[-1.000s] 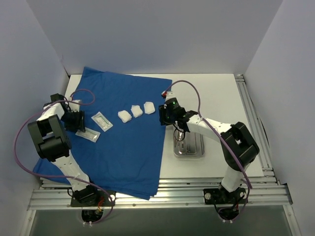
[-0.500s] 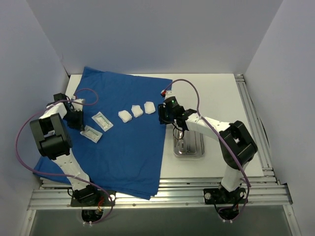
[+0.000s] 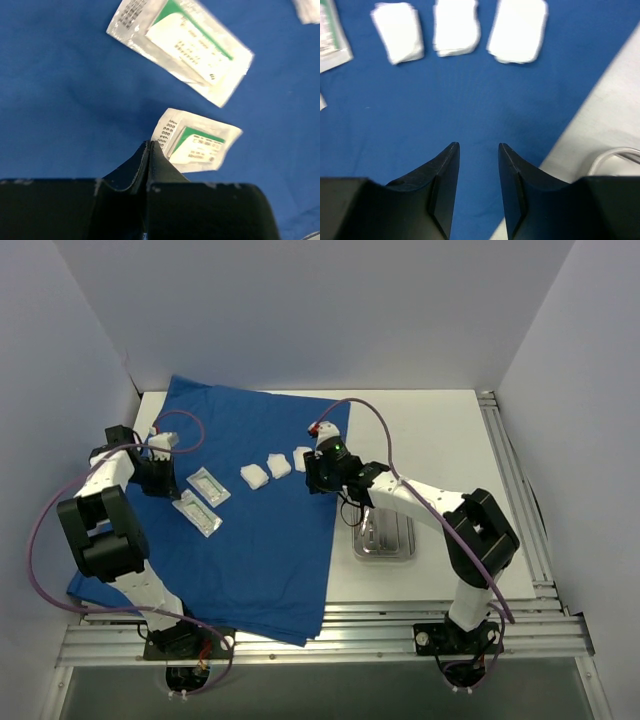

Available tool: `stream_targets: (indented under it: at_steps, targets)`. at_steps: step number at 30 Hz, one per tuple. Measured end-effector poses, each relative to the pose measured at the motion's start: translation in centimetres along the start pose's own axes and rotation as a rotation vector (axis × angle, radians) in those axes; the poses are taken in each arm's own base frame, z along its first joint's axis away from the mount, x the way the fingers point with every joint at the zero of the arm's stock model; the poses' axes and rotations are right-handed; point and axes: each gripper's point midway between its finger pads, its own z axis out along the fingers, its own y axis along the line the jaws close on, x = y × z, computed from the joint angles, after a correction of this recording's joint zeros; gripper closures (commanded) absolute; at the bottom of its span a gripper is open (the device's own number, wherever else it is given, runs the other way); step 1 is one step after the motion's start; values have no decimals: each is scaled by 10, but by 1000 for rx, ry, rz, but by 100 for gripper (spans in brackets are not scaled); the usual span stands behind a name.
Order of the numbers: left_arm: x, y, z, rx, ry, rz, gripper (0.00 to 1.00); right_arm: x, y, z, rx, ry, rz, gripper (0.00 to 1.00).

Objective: Prepare the surgical pack

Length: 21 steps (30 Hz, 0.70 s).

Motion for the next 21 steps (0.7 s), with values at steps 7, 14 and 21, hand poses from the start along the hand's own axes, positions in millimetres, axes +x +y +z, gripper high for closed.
stream_targets:
  at_steps: [7, 14, 21]
  targets:
    - [-20, -26, -31, 45, -107, 64, 98, -14, 58, -5, -229, -45, -51, 41]
    - [-6, -66, -22, 140, -80, 133, 98, -28, 133, 11, -501, -110, -119, 13]
    - [-7, -89, -28, 186, -105, 195, 98, 11, 174, 49, -714, -69, -154, 16]
